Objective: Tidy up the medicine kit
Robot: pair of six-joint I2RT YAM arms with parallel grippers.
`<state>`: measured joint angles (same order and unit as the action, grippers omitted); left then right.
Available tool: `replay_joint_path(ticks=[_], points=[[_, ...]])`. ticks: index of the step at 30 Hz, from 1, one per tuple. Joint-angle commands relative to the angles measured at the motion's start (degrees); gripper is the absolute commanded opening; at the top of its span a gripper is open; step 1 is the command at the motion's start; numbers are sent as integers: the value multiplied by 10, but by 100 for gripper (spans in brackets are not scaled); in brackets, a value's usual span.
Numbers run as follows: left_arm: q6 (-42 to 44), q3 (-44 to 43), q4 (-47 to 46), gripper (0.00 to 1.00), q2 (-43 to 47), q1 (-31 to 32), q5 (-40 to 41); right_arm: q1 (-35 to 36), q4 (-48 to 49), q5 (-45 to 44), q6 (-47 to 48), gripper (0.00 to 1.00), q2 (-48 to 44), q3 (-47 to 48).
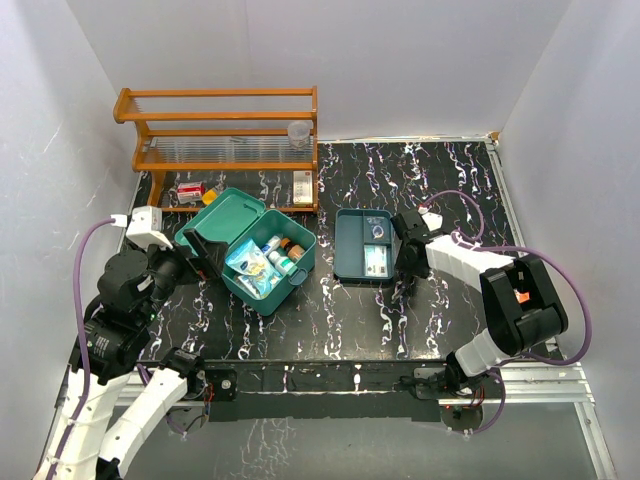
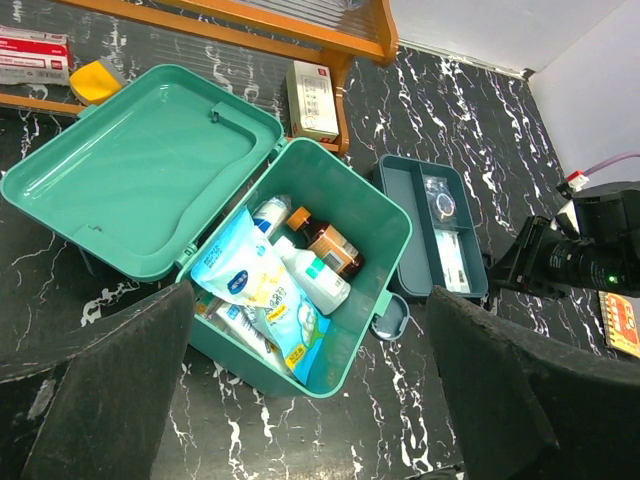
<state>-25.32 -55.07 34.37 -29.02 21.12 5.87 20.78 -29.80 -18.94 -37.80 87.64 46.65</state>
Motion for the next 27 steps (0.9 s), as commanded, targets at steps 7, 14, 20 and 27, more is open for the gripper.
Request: replay_joint_path(ticks=[7,14,20,27], points=[[1,-10,-14,99,-5,2,-29,-1,16,20,-10,38,23,-20],[-5,-6,-8,99,-1,2,-33,-1,22,-6,-3,23,26,-27],[-8,-3,-8,99,3,1,-31,0,14,-32,19,22,-12,-20],[-11,-2,-7,99,1,1,-30,0,16,-35,38,23,-66,-12]])
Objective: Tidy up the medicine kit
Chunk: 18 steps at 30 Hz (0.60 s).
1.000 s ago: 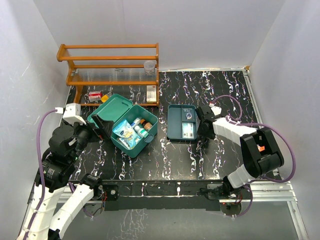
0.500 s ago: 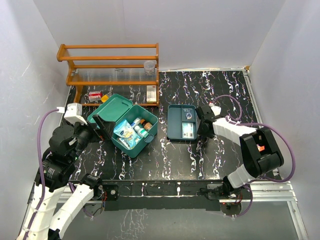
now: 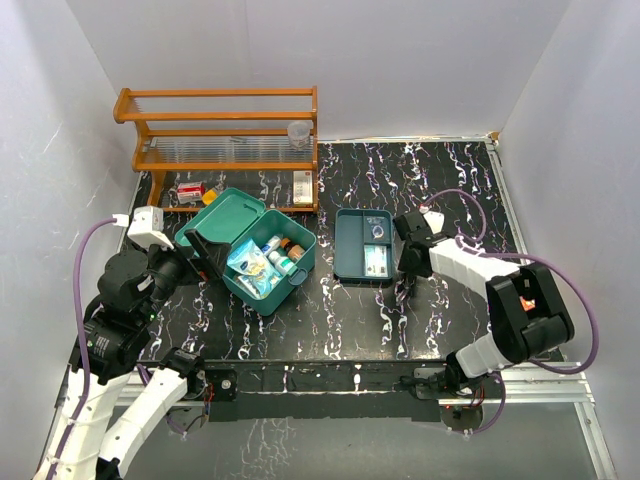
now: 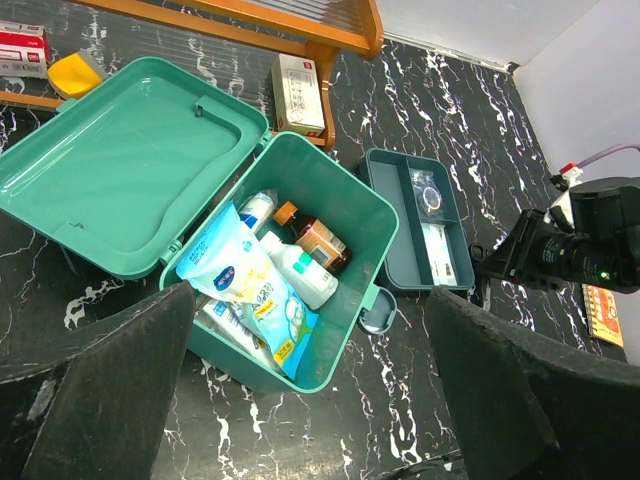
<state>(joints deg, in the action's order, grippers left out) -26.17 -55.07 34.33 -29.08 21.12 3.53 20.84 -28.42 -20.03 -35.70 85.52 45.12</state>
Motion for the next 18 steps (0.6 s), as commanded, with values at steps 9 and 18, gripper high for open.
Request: replay_joint_path(ticks=[9,18], points=[[-5,1,-13,99,0,1,-7,-1,0,-10,22,23,-92,1],[-5,-1,-5,99,-1,2,0,12,-2,37,16,24,-108,39]])
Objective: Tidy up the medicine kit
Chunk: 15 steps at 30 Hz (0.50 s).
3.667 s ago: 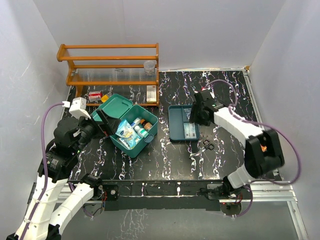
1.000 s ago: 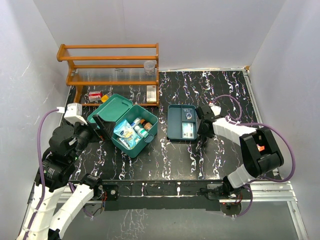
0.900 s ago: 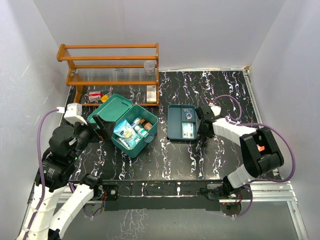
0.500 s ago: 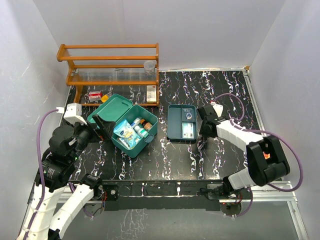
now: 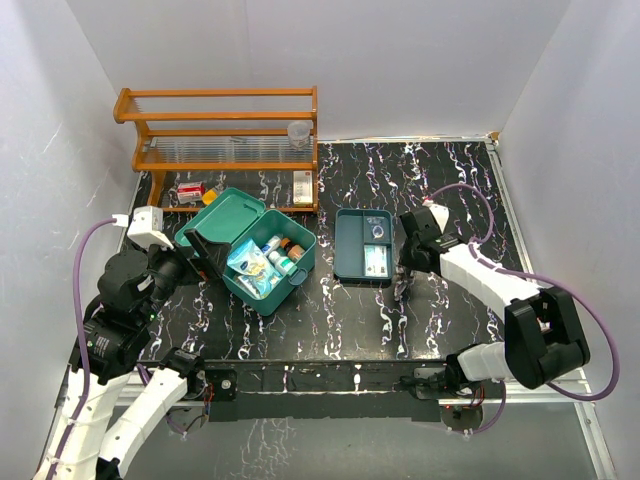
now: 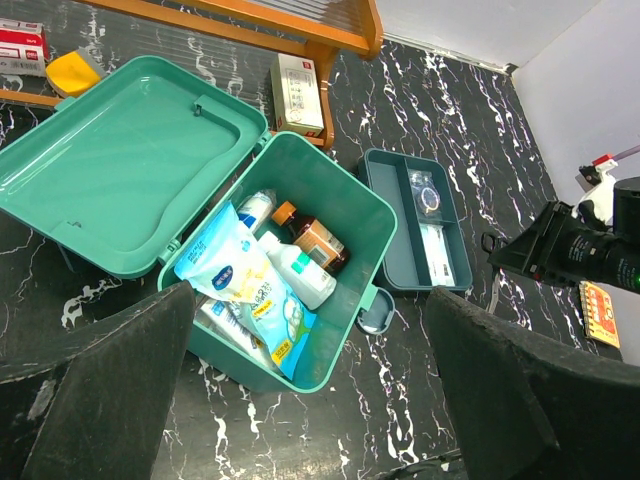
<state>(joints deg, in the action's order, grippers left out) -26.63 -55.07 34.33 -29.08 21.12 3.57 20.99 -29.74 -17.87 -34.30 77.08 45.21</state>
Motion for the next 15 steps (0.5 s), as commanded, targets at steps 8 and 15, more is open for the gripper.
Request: replay_joint_path(ticks=[8,15], points=[[-4,-5,9,99,1,1,16,60,27,20,-12,24,24,113],[-11,-7,17,99,0,1,21,115,50,-9,-9,24,144,210]])
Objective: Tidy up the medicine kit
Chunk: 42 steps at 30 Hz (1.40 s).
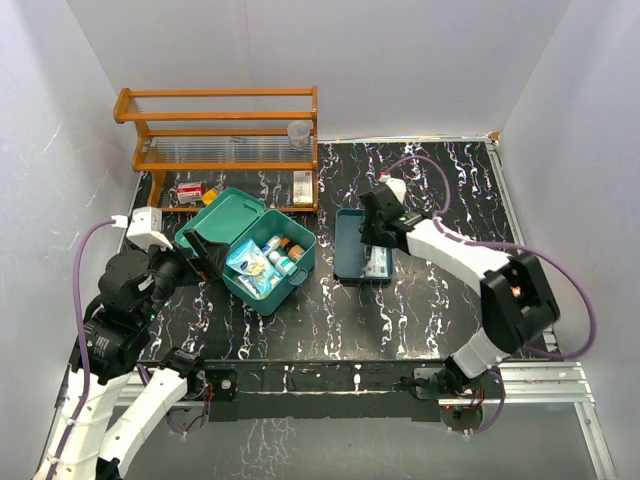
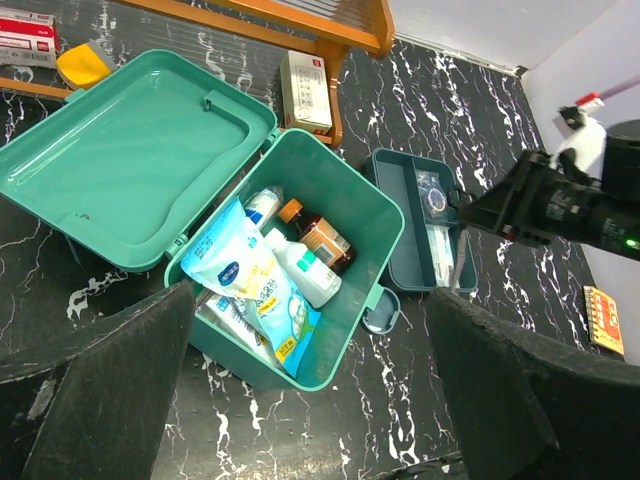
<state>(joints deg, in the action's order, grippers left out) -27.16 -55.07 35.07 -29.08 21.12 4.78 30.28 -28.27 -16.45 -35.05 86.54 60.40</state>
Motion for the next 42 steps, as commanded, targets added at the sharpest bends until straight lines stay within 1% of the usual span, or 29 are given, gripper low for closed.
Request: replay_joint_path(ticks=[1,4,8,14,15,19,20,22,25,28,31,33,34,38,42], points=[[-7,-7,12,99,0,1,8,26,39,-24,1,24,68,72],[-10,-7,19,99,0,2,10,29,50,-33,13,24,116,103],[-22,4,19,99,1,1,14,30,93,-29,25,23,169,107],[-34,12,22,99,-2,2,15,32,113,-22,32,24,201,113],[-34,13,23,99,-3,1,15,32,113,-21,35,26,202,115],[-38,17,33,99,-14,2,19,32,103,-22,38,46,178,114],[-40,18,35,99,-18,2,18,32,102,-24,38,49,168,111],[-43,21,41,99,-25,1,22,31,96,-35,38,51,149,105],[-46,21,58,99,-37,1,38,31,75,-54,32,50,118,91],[-48,17,84,96,-54,2,59,32,57,-69,22,47,91,65],[-45,8,114,91,-88,1,76,32,45,-78,13,44,71,32],[-45,2,125,89,-118,2,82,31,40,-69,9,42,65,19],[-35,1,121,86,-131,2,79,31,39,-62,9,41,64,13],[-2,-25,100,85,-206,1,79,31,39,-45,8,39,66,-3],[61,-38,45,84,-272,2,59,31,43,-37,8,39,73,-7]])
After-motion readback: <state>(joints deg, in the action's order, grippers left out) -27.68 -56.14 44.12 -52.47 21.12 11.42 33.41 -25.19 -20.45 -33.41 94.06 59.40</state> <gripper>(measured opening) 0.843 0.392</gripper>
